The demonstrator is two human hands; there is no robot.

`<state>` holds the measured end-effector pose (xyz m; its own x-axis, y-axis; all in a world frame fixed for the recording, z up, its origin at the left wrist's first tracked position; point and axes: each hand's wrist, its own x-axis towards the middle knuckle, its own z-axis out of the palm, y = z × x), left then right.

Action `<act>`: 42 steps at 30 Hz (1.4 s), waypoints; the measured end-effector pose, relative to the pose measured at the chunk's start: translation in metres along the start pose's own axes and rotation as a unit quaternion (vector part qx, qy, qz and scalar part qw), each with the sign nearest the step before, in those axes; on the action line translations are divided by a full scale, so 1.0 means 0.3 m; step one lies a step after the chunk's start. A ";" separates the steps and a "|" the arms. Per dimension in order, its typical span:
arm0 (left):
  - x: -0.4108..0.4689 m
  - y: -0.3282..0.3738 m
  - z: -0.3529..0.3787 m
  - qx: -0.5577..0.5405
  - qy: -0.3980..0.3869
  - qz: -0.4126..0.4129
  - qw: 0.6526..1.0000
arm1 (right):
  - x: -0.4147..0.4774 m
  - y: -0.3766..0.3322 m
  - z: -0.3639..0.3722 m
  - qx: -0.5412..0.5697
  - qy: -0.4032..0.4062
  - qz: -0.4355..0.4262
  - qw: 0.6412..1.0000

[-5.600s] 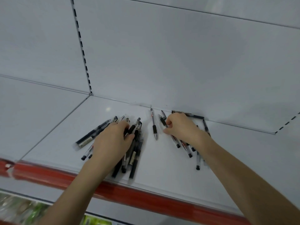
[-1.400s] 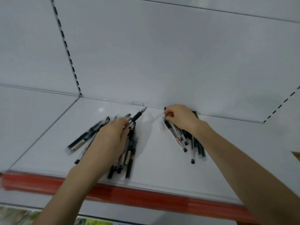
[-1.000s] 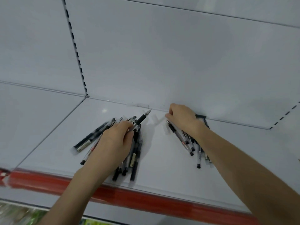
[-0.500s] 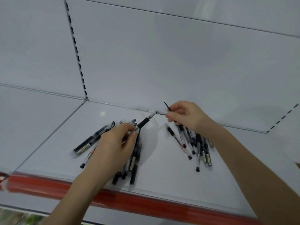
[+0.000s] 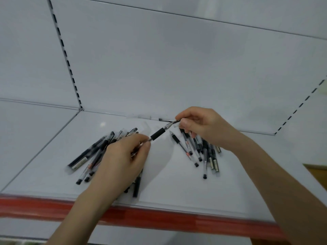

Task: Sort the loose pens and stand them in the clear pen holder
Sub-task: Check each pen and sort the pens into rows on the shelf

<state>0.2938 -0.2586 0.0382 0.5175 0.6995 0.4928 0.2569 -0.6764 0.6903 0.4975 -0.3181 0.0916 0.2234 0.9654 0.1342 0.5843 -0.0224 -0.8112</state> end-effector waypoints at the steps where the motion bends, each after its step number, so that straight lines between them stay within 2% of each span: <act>1: -0.003 -0.001 -0.002 -0.004 0.001 -0.003 1.000 | -0.001 -0.001 -0.001 0.013 0.015 0.004 1.000; 4: -0.012 -0.008 -0.006 -0.006 0.008 -0.006 1.000 | -0.002 -0.006 -0.008 0.044 0.043 0.005 0.998; 13: -0.014 0.006 -0.001 -0.007 -0.003 -0.011 1.000 | -0.010 -0.030 0.035 0.044 -0.015 -0.019 0.999; 21: -0.017 -0.005 0.028 -0.007 0.015 -0.019 1.000 | -0.013 0.002 0.107 0.093 0.058 -0.045 0.993; 27: -0.020 -0.002 0.040 -0.010 0.018 -0.019 1.000 | -0.021 0.018 0.113 0.097 0.064 -0.040 0.992; 31: 0.014 0.000 0.044 0.008 0.005 -0.013 1.000 | -0.005 0.011 0.071 0.133 0.052 -0.007 0.990; 34: 0.032 -0.031 0.041 0.070 0.030 -0.012 0.997 | 0.018 0.047 0.049 0.065 0.074 0.021 0.995; 37: 0.018 -0.087 0.025 0.130 0.048 -0.058 0.989 | 0.029 0.118 0.053 -0.060 0.100 0.060 0.991; 40: 0.002 -0.128 0.024 0.178 0.045 -0.080 0.980 | 0.028 0.162 0.084 -0.207 0.036 0.104 0.972; 42: -0.004 -0.140 0.028 0.196 0.037 -0.089 0.976 | 0.028 0.167 0.109 -0.268 -0.007 0.123 0.956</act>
<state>0.2893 -0.2331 0.0042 0.3800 0.8192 0.4295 0.6376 -0.5684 0.5200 0.5032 -0.3027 0.0336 0.3972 0.9171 -0.0329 0.8319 -0.3749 -0.4091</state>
